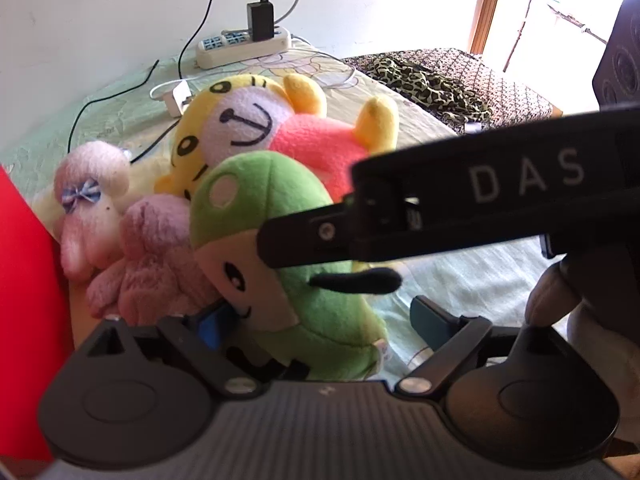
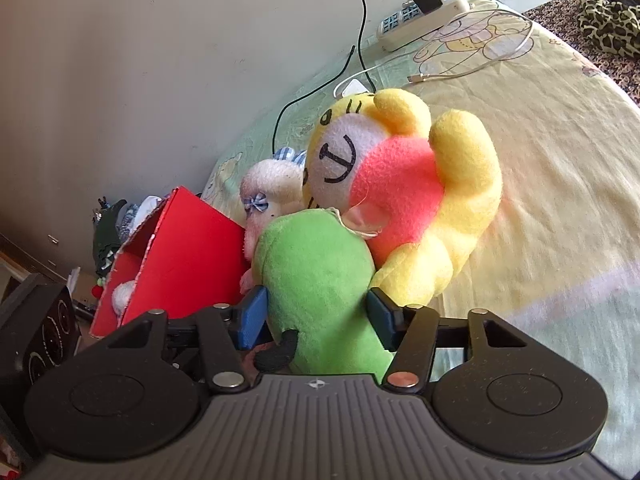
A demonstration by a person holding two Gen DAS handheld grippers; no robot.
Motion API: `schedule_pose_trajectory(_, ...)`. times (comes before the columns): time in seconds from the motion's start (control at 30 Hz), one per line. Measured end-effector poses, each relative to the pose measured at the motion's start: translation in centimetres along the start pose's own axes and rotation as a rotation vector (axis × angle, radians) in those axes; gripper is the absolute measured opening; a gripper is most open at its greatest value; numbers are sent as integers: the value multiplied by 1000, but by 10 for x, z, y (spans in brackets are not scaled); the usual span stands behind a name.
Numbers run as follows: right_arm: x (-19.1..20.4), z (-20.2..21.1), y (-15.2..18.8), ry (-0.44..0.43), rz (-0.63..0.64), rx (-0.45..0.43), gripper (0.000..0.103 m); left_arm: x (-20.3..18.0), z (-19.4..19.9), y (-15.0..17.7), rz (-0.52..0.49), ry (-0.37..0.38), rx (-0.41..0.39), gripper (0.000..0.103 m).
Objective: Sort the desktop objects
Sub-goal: 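Grasp the green bean-shaped plush with the right tool and lift, then carry the green plush with the right tool into the red box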
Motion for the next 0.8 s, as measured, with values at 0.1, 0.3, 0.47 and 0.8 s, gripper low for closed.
schedule_pose_trajectory(0.1,0,5,2,-9,-29,1,54,-2,6,-1,5,6,-3,88)
schedule_pose_trajectory(0.3,11,17,2,-39,-28,-3,54,-8,25,-3,-5,3,-41,88)
schedule_pose_trajectory(0.47,28,26,0,-48,-10,-20,54,-5,44,-10,-20,18,-85,88)
schedule_pose_trajectory(0.8,80,41,1,-28,-10,-143,54,19,92,-21,-85,83,-193,88)
Point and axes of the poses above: each gripper's, at about its wrist camera, not at the fingertips, and z roughly against the way its jaws point, x to its left, y to its underside, the point moved 5 cm from there along -z, roughly the way its jaws point, and after that the axes turned 11 degrees about -x, right-handed, at the moved point
